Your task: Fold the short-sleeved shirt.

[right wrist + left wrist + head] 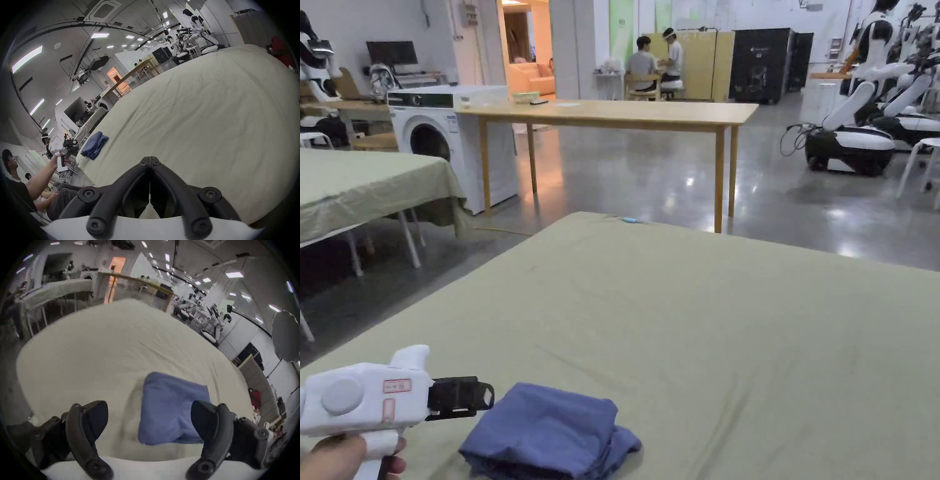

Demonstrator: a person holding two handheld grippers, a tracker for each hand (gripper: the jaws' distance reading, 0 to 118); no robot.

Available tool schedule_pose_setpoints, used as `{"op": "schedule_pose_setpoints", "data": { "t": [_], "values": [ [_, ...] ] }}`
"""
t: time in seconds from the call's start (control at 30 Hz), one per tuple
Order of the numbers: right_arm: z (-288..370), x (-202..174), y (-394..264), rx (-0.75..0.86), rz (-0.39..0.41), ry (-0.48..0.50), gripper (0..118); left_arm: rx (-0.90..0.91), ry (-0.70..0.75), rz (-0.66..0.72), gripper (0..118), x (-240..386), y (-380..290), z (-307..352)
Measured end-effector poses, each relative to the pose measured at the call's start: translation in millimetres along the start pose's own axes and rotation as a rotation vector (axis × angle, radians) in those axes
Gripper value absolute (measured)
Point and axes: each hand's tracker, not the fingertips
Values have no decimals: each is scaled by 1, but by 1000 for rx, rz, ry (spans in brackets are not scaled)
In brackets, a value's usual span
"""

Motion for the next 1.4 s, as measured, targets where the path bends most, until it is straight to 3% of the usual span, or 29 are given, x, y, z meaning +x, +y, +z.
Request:
{"op": "schedule_pose_setpoints", "data": {
  "t": [0.07,0.1,0.13,0.17,0.23,0.37,0.5,0.67,1.03,1.13,1.23,1.3,1.37,1.4],
  "values": [
    [7,-1,4,17,9,4,1,53,12,-49,97,25,-1,20],
    [10,-2,9,32,23,-6,1,80,-15,-79,76,56,-6,35],
    [13,-5,14,51,48,-29,1,118,-6,-105,31,77,-9,41],
    [18,-8,23,76,77,-60,1,132,18,-144,4,105,-14,45],
    [25,-15,43,112,113,-104,1,190,27,-243,5,162,-22,52],
    [48,-44,95,241,293,-236,1,349,-43,-448,5,277,-46,57],
    [71,-78,150,403,485,-377,1,417,-186,-498,5,393,-52,67],
    [97,-96,185,497,514,-513,1,585,-205,-536,5,482,-66,91],
    [122,-95,192,560,466,-453,1,580,-176,-547,5,505,-90,106],
    [120,-101,192,554,489,-452,8,587,-173,-536,18,499,-87,108],
    [117,-106,191,557,505,-450,26,592,-176,-518,35,499,-82,111],
    [116,-106,191,552,504,-435,42,592,-178,-512,54,499,-81,113],
    [114,-109,191,546,505,-428,59,597,-182,-512,83,499,-81,114],
    [114,-110,190,547,505,-429,68,599,-183,-514,89,499,-81,114]
  ]
}}
